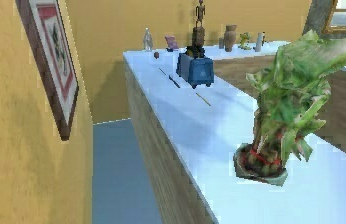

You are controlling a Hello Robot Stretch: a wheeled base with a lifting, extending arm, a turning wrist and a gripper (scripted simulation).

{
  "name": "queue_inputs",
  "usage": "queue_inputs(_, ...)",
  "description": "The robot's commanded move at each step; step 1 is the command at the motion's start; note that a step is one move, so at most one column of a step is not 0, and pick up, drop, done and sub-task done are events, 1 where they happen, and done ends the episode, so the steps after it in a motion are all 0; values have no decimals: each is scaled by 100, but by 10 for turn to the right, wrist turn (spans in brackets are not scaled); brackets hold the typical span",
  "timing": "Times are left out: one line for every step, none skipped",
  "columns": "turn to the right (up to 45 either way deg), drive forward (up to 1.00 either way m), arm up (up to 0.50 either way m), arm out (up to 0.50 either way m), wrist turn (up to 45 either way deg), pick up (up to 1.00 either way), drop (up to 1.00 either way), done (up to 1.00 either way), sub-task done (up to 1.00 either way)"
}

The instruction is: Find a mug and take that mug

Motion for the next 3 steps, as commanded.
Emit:
queue_inputs(0, 0, 0, 0, 0, 100, 0, 0, 0)
queue_inputs(0, 0, 10, 0, 0, 0, 0, 0, 0)
queue_inputs(0, 0, 0, 0, 0, 0, 0, 100, 0)
